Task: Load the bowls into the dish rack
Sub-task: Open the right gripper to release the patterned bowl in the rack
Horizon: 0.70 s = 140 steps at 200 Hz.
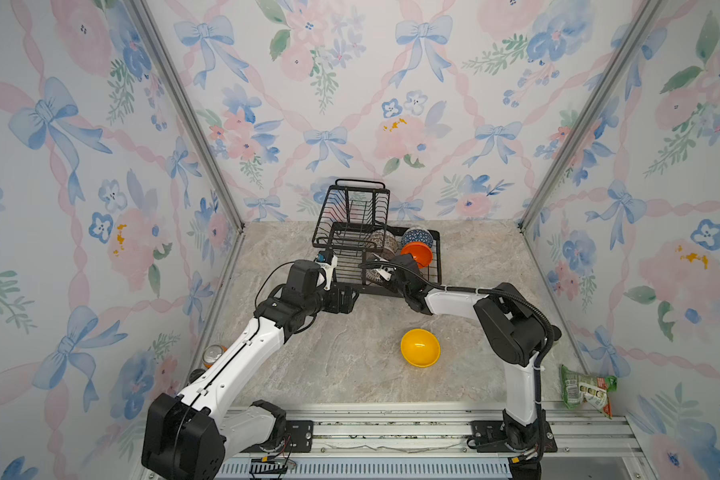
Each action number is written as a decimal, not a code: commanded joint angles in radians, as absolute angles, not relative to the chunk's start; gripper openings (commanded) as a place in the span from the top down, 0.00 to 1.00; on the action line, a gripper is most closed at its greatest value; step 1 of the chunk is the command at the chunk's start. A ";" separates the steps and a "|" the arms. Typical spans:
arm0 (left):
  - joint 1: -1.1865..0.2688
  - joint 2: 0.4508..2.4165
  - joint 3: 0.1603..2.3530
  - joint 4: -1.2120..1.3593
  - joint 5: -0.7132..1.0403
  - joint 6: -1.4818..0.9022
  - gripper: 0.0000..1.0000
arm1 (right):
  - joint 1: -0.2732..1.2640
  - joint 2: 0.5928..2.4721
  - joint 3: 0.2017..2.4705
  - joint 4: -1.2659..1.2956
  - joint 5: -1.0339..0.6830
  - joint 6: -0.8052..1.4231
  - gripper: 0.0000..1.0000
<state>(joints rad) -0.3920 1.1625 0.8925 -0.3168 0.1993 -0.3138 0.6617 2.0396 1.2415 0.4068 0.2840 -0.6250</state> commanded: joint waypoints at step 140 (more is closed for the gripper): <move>-0.387 1.190 0.905 -0.324 0.190 -0.301 0.02 | 0.657 1.811 1.105 0.393 0.336 -0.662 0.05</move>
<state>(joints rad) -0.3920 1.1812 0.8925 -0.3168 0.1982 -0.3138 0.6552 1.8725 1.1339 0.3721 0.3023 -0.6594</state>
